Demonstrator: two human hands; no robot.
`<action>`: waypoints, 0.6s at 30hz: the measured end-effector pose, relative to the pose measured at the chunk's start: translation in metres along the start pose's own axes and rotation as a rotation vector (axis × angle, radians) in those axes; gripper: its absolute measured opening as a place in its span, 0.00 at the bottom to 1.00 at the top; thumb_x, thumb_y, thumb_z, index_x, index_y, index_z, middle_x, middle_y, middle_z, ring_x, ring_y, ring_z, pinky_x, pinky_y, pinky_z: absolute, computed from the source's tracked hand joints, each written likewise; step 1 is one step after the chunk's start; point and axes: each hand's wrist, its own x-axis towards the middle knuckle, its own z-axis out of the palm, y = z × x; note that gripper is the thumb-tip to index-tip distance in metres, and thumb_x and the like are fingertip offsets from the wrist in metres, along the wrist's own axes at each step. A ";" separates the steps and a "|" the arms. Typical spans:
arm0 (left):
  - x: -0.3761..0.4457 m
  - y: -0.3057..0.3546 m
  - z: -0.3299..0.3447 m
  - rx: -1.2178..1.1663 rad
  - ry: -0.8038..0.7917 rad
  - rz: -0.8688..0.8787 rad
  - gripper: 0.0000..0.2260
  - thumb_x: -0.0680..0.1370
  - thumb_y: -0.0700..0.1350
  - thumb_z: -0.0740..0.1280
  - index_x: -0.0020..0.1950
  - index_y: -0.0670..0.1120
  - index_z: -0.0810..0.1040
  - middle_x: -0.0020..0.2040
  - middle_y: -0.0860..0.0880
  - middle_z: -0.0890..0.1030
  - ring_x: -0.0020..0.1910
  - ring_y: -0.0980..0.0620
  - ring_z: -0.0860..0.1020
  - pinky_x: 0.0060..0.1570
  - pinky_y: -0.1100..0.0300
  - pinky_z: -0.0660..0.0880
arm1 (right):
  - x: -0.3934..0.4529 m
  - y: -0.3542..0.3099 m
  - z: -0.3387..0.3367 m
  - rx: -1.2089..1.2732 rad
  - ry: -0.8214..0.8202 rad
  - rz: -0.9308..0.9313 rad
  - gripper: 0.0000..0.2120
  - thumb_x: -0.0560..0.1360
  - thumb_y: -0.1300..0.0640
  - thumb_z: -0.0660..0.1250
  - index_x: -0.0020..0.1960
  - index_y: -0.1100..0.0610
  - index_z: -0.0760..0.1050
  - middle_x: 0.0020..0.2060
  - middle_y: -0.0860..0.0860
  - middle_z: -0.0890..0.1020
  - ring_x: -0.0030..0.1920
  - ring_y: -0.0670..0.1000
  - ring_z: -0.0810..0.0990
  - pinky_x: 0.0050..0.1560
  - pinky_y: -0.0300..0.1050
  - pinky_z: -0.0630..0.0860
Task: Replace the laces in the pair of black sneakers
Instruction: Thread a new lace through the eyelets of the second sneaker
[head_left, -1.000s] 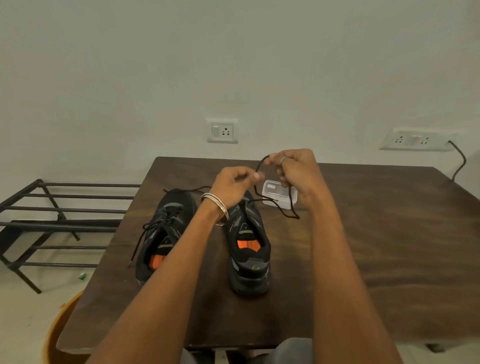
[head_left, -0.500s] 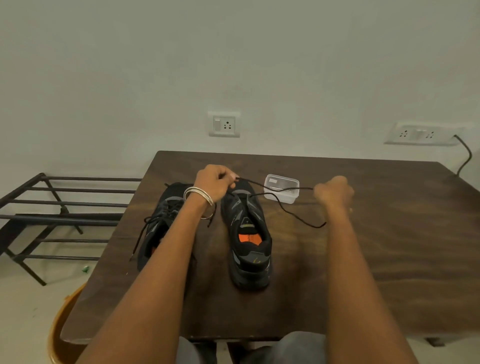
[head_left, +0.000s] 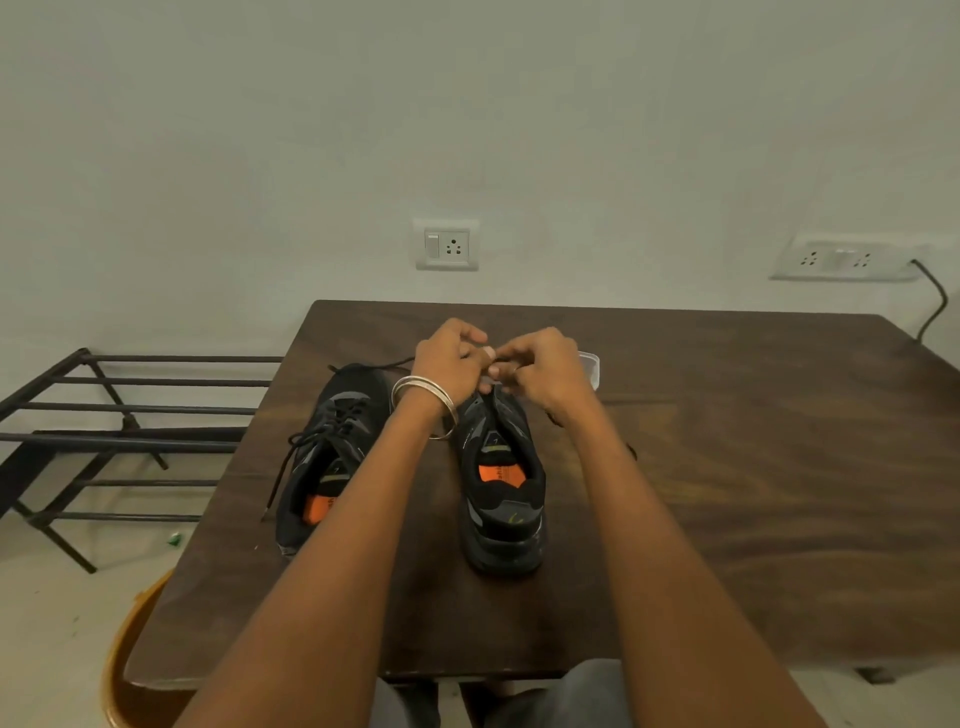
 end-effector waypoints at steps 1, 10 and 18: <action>0.000 0.000 0.000 -0.020 0.012 -0.027 0.02 0.78 0.40 0.68 0.49 0.44 0.77 0.34 0.48 0.82 0.29 0.54 0.81 0.33 0.68 0.77 | -0.001 0.001 0.001 0.058 0.005 0.028 0.07 0.76 0.64 0.70 0.53 0.62 0.83 0.36 0.52 0.83 0.34 0.46 0.80 0.39 0.40 0.81; 0.002 -0.032 0.014 0.126 0.063 -0.432 0.10 0.77 0.48 0.69 0.50 0.42 0.83 0.46 0.44 0.83 0.42 0.48 0.81 0.44 0.55 0.80 | 0.011 0.028 0.016 -0.109 0.087 0.131 0.08 0.77 0.63 0.69 0.54 0.62 0.84 0.51 0.56 0.85 0.54 0.50 0.80 0.53 0.38 0.71; -0.006 -0.024 0.030 0.233 -0.003 -0.458 0.16 0.73 0.52 0.73 0.54 0.42 0.81 0.49 0.45 0.82 0.39 0.52 0.77 0.33 0.62 0.72 | 0.022 0.034 0.044 -0.199 0.127 0.158 0.04 0.74 0.64 0.71 0.42 0.60 0.84 0.43 0.55 0.84 0.48 0.52 0.81 0.50 0.47 0.79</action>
